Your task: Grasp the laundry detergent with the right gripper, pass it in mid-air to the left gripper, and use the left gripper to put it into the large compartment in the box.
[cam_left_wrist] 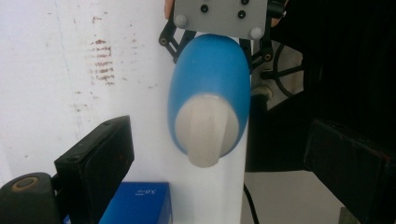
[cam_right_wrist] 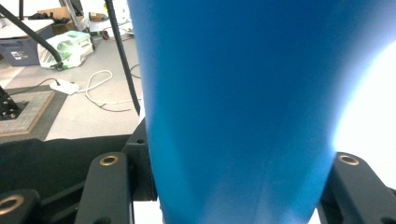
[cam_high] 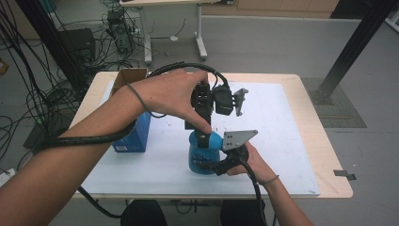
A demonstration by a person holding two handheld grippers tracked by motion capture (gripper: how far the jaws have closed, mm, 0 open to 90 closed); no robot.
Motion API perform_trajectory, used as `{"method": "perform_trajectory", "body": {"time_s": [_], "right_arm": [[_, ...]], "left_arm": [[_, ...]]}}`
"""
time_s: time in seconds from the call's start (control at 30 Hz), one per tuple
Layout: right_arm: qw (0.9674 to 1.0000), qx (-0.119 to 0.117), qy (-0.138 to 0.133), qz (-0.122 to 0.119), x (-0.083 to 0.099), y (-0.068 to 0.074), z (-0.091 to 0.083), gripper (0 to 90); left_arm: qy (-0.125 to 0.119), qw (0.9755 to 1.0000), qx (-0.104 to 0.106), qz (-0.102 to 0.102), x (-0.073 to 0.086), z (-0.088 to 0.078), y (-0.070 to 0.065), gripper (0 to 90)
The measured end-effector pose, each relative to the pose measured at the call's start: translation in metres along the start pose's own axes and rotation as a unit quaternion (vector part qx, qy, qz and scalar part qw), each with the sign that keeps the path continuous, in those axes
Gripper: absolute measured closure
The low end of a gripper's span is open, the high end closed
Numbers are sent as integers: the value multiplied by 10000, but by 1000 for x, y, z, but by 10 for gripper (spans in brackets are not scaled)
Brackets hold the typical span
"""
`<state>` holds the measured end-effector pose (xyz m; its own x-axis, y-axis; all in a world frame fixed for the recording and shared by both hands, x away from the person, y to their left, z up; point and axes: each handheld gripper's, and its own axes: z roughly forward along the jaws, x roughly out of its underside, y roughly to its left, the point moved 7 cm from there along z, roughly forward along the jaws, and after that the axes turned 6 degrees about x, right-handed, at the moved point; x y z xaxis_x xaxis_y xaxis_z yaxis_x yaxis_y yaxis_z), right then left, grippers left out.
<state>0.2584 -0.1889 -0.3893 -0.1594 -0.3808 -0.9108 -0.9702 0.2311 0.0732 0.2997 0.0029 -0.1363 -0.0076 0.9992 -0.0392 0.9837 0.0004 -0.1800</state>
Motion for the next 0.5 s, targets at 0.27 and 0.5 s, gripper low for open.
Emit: {"method": "perform_trajectory", "body": {"time_s": [0.27, 0.5], "right_arm": [[10000, -6, -36, 5, 0, 0, 0, 423], [10000, -18, -27, -2, -2, 0, 1, 423]], "left_arm": [[-22, 10000, -3, -12, 1, 0, 0, 87], [-49, 10000, -11, -21, 2, 1, 0, 87]]}}
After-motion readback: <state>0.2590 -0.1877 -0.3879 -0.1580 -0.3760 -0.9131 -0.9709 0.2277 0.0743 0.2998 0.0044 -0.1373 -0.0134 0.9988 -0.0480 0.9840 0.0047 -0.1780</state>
